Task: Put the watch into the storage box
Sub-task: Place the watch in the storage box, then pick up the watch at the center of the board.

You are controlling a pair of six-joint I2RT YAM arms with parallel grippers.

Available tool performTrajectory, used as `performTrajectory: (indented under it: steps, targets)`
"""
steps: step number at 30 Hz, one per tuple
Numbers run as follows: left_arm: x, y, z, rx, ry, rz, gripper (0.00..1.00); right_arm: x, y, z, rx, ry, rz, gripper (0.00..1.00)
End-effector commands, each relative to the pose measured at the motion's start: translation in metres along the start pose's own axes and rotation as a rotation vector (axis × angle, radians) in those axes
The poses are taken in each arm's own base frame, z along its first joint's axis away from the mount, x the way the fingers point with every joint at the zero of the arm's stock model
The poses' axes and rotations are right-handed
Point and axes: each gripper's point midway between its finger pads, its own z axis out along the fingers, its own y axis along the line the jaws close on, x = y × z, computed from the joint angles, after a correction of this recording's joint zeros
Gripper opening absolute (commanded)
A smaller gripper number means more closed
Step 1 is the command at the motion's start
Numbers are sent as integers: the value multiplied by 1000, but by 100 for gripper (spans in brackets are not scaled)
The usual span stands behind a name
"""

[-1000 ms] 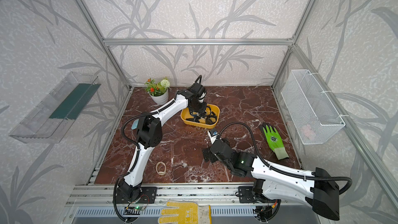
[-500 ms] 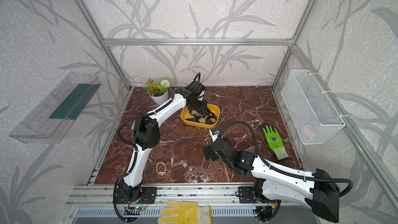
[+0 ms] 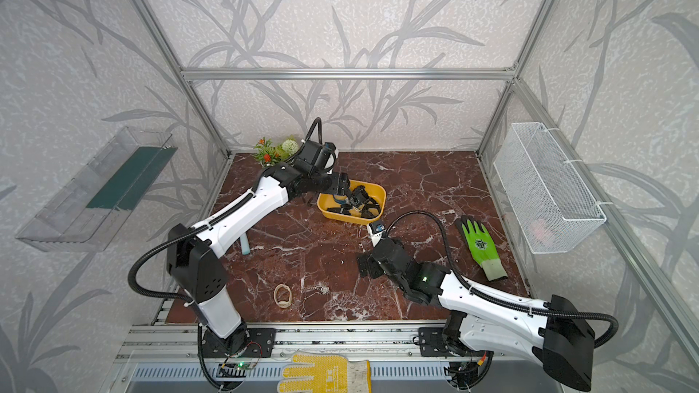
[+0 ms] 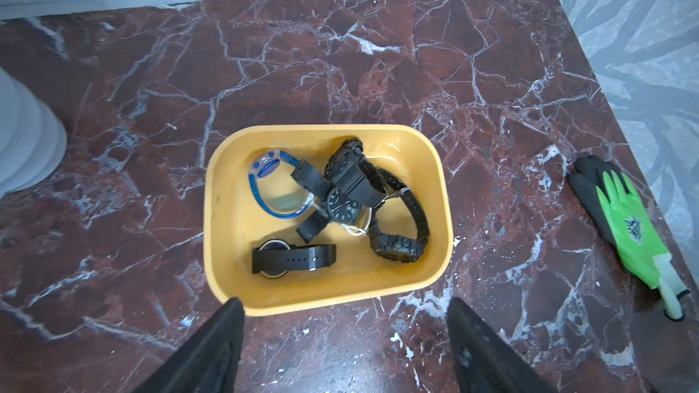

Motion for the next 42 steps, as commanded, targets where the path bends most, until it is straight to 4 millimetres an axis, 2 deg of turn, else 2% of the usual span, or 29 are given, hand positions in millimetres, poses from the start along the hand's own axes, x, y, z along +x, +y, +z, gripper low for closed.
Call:
performTrajectory:
  steps: [1,9,17,22,23,25,29,34,38,42]
  targets:
    - [23,25,-13,-77,-13,-42,85,-9,12,3,-49,-22,-19,99]
    - [95,70,-54,-188,28,-101,90,-8,27,11,-106,3,-40,99]
    - [200,111,-92,-273,142,-309,92,-10,39,21,-141,12,-64,99]
    - [258,117,-93,-212,168,-477,84,-12,51,23,-176,10,-74,99]
    - [267,120,-93,-217,171,-512,83,-8,62,21,-203,15,-92,99]
    - [285,127,-94,-235,179,-556,80,-6,68,21,-211,20,-100,99]
    - [302,134,-94,-254,183,-597,76,-3,76,22,-235,24,-113,99]
    - [320,139,-92,-325,267,-637,61,-4,80,21,-243,12,-132,99]
    - [328,141,-91,-351,290,-635,52,-4,82,21,-248,16,-149,99]
    - [334,140,-86,-345,310,-626,47,-3,81,23,-246,21,-151,99]
